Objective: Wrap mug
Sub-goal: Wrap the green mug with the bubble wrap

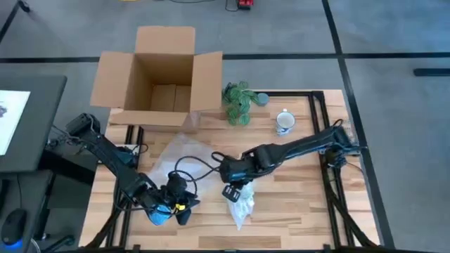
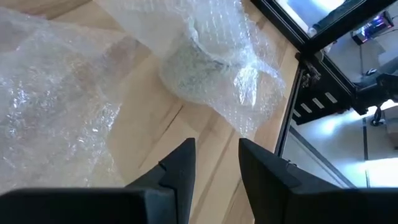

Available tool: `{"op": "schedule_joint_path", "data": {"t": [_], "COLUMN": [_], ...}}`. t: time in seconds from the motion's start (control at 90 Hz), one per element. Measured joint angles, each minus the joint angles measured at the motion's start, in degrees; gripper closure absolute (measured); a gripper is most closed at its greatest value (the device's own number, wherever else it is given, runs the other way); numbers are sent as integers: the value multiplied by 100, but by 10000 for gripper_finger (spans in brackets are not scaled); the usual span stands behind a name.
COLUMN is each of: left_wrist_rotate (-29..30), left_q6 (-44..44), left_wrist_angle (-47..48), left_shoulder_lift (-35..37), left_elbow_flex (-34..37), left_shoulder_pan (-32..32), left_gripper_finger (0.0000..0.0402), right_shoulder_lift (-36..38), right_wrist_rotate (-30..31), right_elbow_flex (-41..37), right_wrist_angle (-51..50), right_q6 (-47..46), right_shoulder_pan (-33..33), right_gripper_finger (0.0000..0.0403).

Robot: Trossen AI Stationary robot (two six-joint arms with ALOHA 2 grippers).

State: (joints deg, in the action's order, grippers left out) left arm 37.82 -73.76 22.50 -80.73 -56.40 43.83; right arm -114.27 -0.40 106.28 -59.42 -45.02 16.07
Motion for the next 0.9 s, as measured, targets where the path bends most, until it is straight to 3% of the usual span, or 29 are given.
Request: {"op": "schedule_joint_path", "data": {"t": [0.156, 0.5, 0.656, 0.9], "left_wrist_rotate": [-2, -2, 2, -31], "left_q6": [0, 2, 0, 2], "left_wrist_angle": [4, 41, 35, 22], "left_shoulder_lift": [0, 2, 2, 7], "left_elbow_flex": [0, 0, 0, 0], "left_shoulder_pan": [0, 2, 2, 0], "left_gripper_finger": [297, 297, 297, 297], "right_shoulder_lift": [-522, -1221, -928, 145], "right_wrist_rotate": [-341, -355, -262, -165], "right_elbow_flex": [-4, -40, -51, 15], "right_wrist_angle": [-292, -381, -470, -568], "right_q6": [109, 483, 500, 464], "right_shoulder_pan": [176, 319, 237, 170], "right_gripper_finger": [403, 403, 403, 403]}}
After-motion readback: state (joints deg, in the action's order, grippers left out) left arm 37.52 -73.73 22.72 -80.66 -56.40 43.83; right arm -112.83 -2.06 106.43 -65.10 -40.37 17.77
